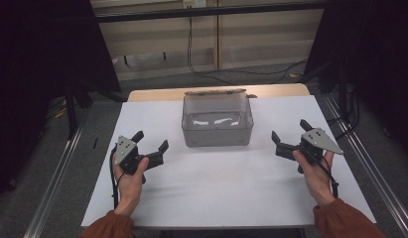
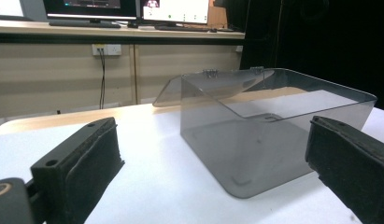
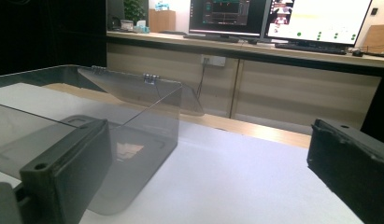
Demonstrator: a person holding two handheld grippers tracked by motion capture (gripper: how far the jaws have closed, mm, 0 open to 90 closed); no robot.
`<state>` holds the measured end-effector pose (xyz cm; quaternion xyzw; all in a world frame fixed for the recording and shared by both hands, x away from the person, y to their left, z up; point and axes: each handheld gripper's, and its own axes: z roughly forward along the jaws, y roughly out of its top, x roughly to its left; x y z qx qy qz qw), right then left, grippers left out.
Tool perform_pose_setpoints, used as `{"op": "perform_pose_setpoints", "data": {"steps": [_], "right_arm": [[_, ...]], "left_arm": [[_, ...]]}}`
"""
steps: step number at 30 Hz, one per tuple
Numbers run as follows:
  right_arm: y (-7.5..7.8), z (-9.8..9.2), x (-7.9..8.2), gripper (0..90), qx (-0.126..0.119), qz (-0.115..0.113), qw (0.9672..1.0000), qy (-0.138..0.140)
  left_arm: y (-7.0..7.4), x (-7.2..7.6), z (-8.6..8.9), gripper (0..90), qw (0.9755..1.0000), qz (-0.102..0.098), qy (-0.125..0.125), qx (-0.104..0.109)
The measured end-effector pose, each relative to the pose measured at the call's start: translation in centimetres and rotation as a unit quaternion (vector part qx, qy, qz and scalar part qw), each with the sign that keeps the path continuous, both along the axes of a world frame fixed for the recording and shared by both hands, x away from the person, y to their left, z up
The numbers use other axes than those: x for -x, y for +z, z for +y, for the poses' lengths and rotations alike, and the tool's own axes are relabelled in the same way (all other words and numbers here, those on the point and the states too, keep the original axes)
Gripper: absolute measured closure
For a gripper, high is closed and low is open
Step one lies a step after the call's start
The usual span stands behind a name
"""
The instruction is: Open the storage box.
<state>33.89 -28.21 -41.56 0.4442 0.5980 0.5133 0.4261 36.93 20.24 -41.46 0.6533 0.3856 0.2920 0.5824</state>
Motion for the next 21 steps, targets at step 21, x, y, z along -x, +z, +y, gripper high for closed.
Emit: {"op": "perform_pose_setpoints", "data": {"steps": [21], "right_arm": [[-0.5,-1.6,3.8,0.0,-0.013,-0.004,0.9998,-0.013]], "left_arm": [[-0.3,3.4,1.4,3.1,0.9997,0.004,0.013,-0.02]]}}
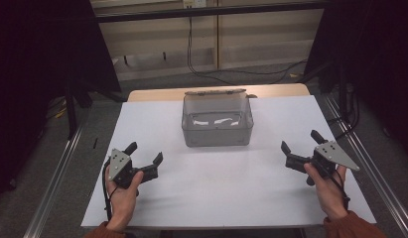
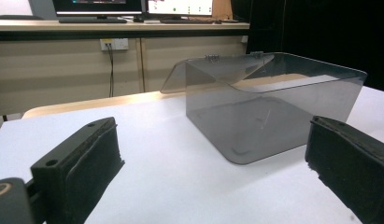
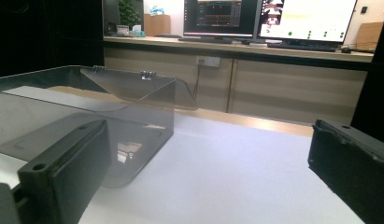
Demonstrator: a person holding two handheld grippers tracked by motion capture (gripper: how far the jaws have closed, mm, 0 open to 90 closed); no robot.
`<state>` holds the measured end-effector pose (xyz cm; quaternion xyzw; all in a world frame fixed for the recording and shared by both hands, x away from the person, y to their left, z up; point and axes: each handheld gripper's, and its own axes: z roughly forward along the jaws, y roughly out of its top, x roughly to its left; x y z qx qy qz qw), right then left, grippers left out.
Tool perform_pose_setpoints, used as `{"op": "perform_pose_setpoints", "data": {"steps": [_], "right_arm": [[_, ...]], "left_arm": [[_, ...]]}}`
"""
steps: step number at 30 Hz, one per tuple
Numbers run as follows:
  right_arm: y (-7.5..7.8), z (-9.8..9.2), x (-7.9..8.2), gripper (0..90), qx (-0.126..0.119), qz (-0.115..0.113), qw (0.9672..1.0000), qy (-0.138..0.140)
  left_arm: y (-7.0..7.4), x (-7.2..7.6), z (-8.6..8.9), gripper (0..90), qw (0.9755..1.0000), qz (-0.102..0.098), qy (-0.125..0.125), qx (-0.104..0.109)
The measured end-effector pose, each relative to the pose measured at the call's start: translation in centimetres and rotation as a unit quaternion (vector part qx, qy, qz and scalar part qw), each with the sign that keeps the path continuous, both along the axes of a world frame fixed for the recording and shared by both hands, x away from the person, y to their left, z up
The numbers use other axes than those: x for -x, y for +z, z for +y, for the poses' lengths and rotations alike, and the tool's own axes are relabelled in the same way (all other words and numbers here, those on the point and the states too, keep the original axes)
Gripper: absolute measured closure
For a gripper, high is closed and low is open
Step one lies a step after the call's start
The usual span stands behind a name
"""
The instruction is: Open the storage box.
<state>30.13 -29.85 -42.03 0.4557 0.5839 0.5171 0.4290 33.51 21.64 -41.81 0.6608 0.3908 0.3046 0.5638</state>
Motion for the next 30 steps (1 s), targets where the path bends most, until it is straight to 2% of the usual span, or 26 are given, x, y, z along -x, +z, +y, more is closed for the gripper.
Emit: {"op": "perform_pose_setpoints", "data": {"steps": [3,5,10,12,15,18,21,23,30], "right_arm": [[-0.1,-0.3,0.7,0.0,0.002,0.003,1.0,-0.004],[-0.3,-0.6,1.2,0.0,0.003,0.008,0.9999,-0.006],[-0.8,-1.1,2.3,0.1,-0.005,0.015,0.9998,-0.012],[-1.0,-1.1,2.7,0.2,-0.006,0.015,0.9998,-0.015],[-1.3,-1.0,3.1,0.1,-0.004,0.02,0.9996,-0.018],[-1.8,-0.9,3.4,0.1,0.01,0.027,0.9994,-0.018],[-2.1,-0.9,3.5,0.1,0.022,0.03,0.9991,-0.022],[-2.2,-0.9,3.5,0.1,0.019,0.028,0.9992,-0.022],[-2.2,-0.7,3.2,0.0,0.012,0.02,0.9996,-0.018]], "left_arm": [[-0.1,0.3,0.2,3.1,1.0,0.006,0.001,-0.001],[-0.3,0.7,0.2,3.3,1.0,0.003,0.005,0.0],[-0.6,1.2,0.0,3.8,0.9999,0.009,0.005,0.004],[-0.7,1.5,0.0,3.7,0.9999,0.011,0.006,-0.002],[-1.1,2.0,0.1,3.7,0.9997,0.015,0.004,-0.021],[-1.4,2.2,0.4,3.7,0.9995,0.023,0.012,-0.019],[-1.5,2.1,0.7,3.7,0.9995,0.02,0.018,-0.015],[-1.5,2.0,0.9,3.7,0.9996,0.019,0.019,-0.007],[-1.5,1.8,0.9,3.6,0.9995,0.026,0.018,-0.004]]}}
